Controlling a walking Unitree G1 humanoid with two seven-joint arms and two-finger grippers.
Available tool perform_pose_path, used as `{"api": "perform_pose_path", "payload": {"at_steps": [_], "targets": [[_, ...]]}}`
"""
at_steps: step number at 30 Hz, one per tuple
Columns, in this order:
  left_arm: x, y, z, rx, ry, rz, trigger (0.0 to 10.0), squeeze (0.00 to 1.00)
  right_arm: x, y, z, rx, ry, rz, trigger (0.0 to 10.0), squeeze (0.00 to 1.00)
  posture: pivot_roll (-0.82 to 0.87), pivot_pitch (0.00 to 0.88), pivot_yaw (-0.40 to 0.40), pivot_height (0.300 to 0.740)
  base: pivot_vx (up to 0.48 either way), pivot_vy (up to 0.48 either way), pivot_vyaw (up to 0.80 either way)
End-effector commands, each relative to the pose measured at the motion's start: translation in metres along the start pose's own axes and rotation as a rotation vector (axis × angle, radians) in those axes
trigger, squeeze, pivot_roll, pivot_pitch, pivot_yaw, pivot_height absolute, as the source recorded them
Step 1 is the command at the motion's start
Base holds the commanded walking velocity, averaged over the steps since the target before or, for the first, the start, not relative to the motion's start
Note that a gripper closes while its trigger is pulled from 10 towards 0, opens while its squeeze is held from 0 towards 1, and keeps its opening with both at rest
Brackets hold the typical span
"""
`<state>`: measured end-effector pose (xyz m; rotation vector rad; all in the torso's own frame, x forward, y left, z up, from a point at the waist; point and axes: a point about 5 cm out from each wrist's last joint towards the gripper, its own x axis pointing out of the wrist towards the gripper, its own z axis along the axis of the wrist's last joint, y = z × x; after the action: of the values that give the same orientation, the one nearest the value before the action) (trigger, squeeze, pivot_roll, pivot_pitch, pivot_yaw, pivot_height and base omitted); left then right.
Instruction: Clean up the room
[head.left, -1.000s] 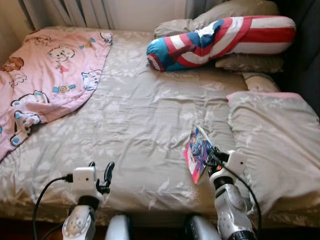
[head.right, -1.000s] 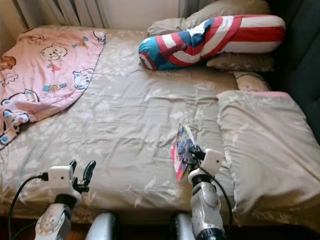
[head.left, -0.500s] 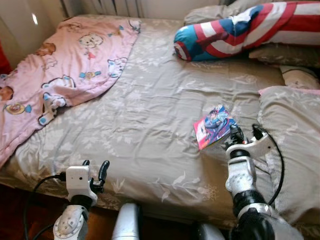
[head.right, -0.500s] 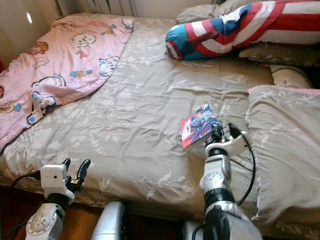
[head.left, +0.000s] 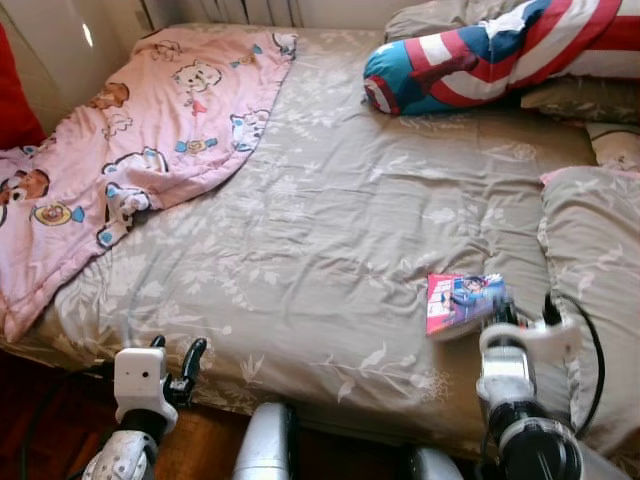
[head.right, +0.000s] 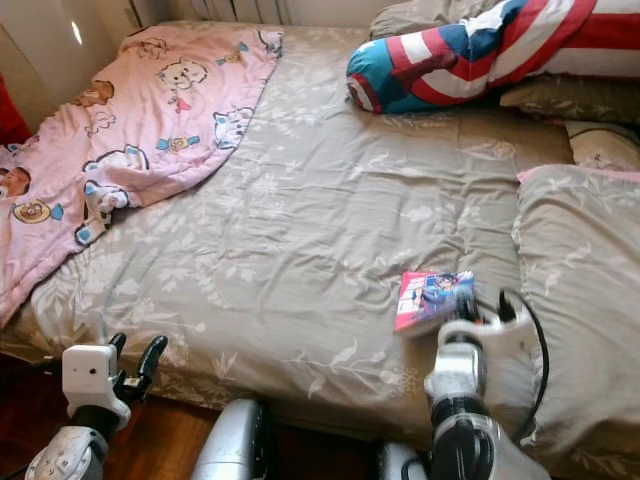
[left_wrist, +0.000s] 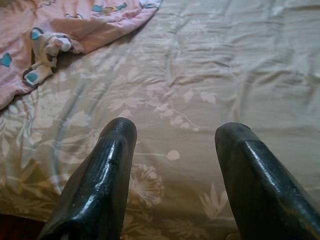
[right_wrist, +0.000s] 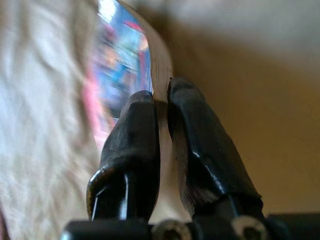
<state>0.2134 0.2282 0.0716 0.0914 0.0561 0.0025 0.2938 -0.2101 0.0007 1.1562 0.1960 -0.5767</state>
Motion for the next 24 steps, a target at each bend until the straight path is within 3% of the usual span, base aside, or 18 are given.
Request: {"api": "perform_pose_path", "payload": {"at_steps": [1, 8, 17, 24], "targets": [[-0.006, 0.008, -0.001, 0.008, 0.021, 0.011, 10.0, 0.0, -0.002, -0.002, -0.008, -0.003, 0.035, -0.011, 10.0, 0.0, 0.27, 0.27, 0.108, 0.646, 0.0, 0.0, 0.0], [-0.006, 0.006, 0.002, 0.009, 0.036, -0.006, 10.0, 0.0, -0.005, -0.01, -0.014, -0.053, 0.1, -0.019, 10.0, 0.0, 0.28, 0.277, 0.125, 0.646, 0.0, 0.0, 0.0], [-0.006, 0.006, 0.003, 0.012, 0.049, -0.019, 10.0, 0.0, 0.0, -0.016, 0.015, -0.108, 0.028, -0.048, 10.0, 0.0, 0.27, 0.284, 0.134, 0.646, 0.0, 0.0, 0.0], [-0.006, 0.007, 0.003, 0.014, 0.058, -0.019, 10.0, 0.0, -0.001, -0.024, 0.018, -0.129, 0.032, -0.059, 10.0, 0.0, 0.27, 0.288, 0.138, 0.646, 0.0, 0.0, 0.0]]}}
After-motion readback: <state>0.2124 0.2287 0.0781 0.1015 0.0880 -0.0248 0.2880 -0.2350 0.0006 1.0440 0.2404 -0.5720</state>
